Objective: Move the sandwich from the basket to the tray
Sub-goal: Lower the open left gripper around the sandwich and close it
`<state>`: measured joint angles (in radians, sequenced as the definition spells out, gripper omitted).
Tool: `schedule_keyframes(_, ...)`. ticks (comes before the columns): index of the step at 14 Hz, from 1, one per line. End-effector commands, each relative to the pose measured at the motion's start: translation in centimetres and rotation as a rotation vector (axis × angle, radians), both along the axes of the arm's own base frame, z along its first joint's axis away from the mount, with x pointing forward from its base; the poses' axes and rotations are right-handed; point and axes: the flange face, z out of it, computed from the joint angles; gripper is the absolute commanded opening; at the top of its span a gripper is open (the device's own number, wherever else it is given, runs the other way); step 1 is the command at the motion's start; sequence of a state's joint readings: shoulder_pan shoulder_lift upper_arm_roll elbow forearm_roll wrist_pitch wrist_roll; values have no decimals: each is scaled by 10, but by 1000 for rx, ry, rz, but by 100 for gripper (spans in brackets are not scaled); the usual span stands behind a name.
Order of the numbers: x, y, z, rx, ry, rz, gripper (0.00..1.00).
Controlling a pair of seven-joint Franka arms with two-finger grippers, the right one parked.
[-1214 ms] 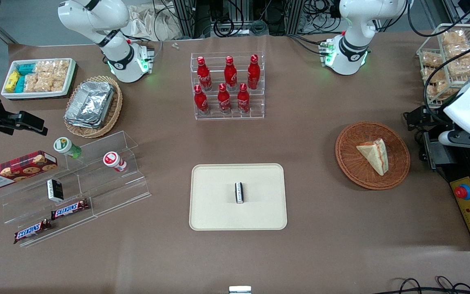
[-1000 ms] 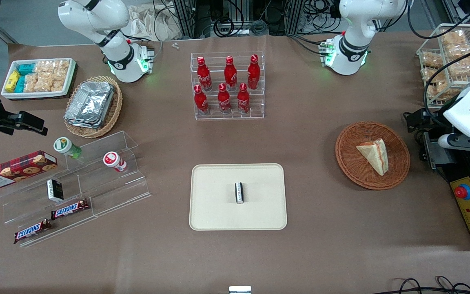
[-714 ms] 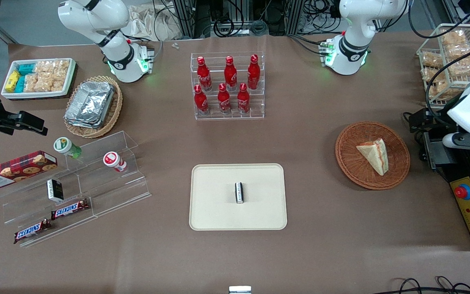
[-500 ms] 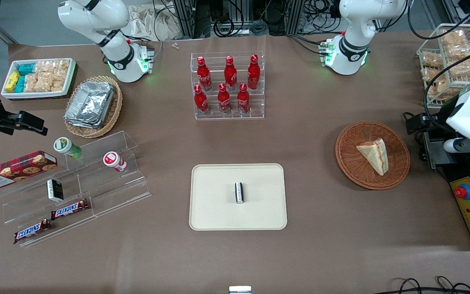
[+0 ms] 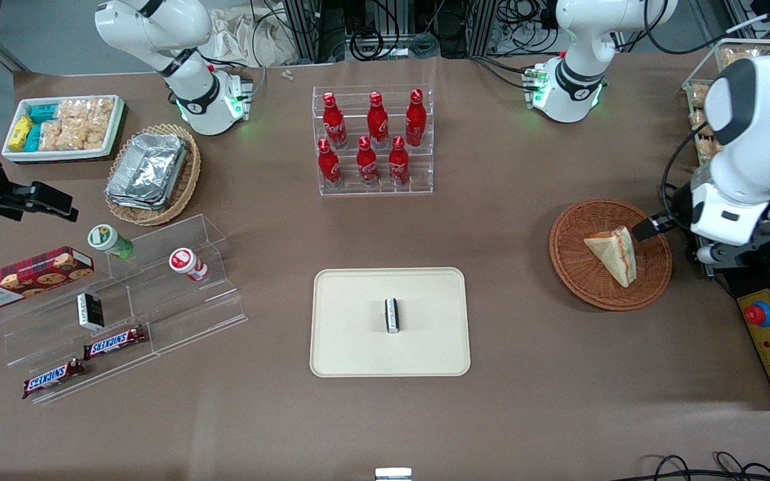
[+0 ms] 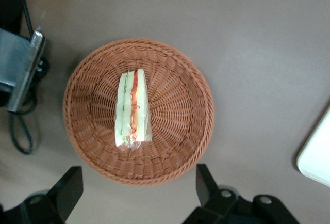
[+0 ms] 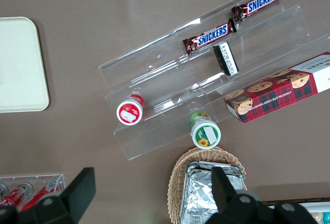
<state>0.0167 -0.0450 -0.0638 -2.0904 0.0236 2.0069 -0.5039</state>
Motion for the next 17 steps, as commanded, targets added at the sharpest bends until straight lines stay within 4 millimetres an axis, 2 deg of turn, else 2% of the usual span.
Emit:
schedule_keyframes(1, -27, 4, -31, 15, -29, 59, 98)
schedule_keyframes(3, -32, 12, -48, 15, -12, 73, 99)
schedule_keyframes(6, -36, 13, -72, 13, -3, 81, 99)
schedule_keyframes(8, -39, 23, -90, 10, -9, 135, 99)
schedule_keyframes(11, -43, 24, -116, 5, -26, 147, 99)
schedule_keyframes(17, -45, 25, -144, -1, -40, 181, 99)
